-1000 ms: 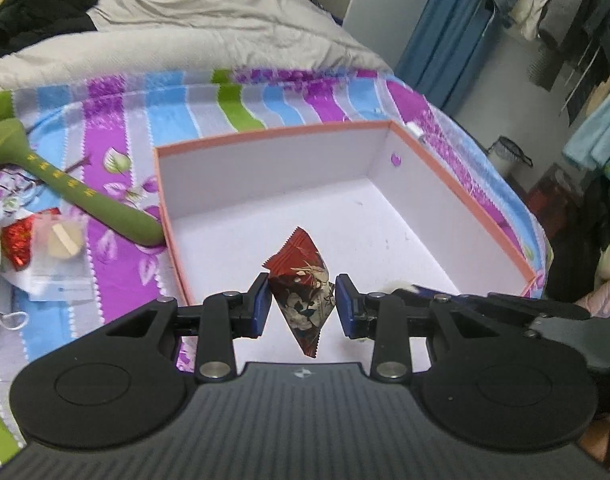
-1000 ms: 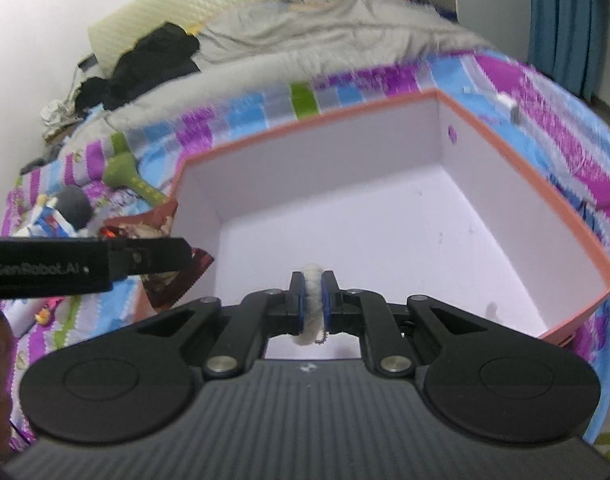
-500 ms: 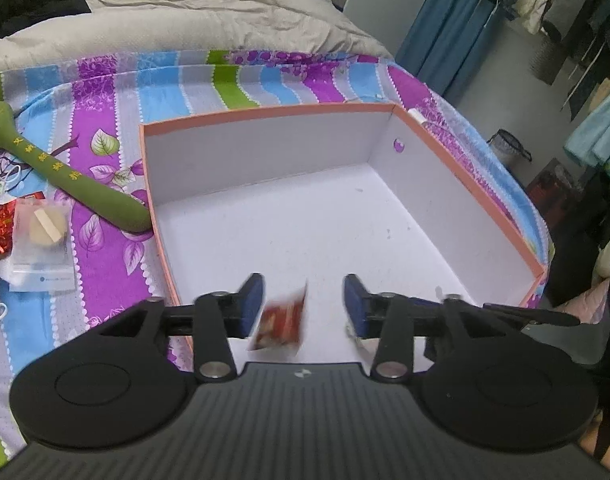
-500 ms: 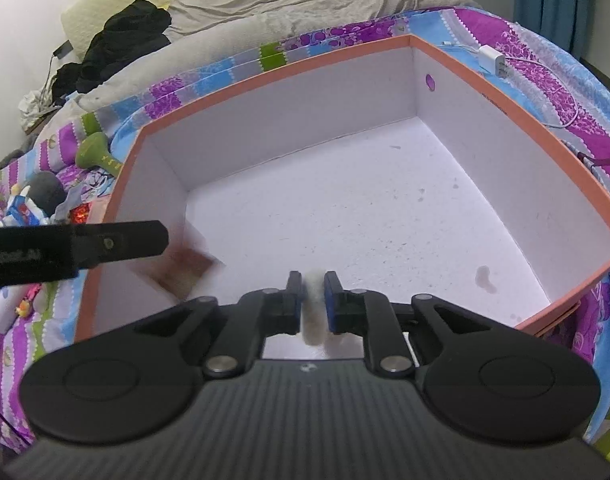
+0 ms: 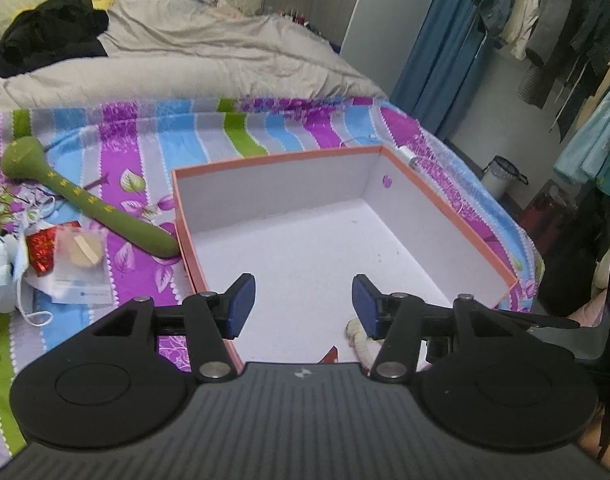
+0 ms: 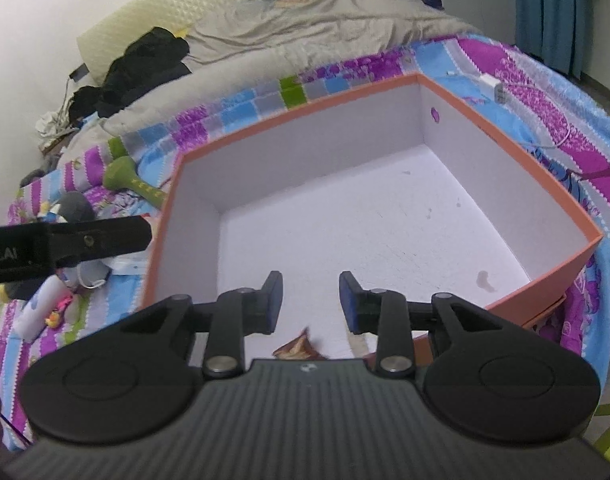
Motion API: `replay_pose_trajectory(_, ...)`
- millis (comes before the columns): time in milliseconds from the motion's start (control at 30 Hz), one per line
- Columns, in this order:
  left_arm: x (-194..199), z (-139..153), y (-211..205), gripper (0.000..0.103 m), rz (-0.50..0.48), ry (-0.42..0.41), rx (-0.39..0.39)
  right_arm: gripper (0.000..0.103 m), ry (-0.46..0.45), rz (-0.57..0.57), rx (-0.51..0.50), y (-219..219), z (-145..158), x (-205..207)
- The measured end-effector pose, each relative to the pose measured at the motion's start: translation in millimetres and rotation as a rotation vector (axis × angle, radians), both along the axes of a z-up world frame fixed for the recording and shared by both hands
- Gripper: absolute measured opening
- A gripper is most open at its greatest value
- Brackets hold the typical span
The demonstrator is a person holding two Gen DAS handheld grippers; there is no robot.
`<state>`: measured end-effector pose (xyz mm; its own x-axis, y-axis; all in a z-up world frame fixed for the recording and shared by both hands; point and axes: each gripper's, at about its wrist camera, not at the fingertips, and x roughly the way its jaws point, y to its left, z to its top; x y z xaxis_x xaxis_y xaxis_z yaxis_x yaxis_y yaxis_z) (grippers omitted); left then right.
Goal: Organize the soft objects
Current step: 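Move both open tools back from the box toward the item pile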
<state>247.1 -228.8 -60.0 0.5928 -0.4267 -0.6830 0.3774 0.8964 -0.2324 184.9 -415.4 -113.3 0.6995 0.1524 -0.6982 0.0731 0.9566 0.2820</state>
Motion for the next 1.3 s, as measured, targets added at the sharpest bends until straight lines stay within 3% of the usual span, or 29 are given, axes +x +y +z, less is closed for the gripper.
replay_pose_trajectory(600,-75,45,63,0.06,0.066,-0.09,-0.029,0.034,-0.144,0.055,-0.021,43,55,-58)
replay_pose_trajectory(1300,-132,53,132,0.06,0.174,-0.105,-0.036,0.035,-0.196,0.164,-0.025,95,68,-98)
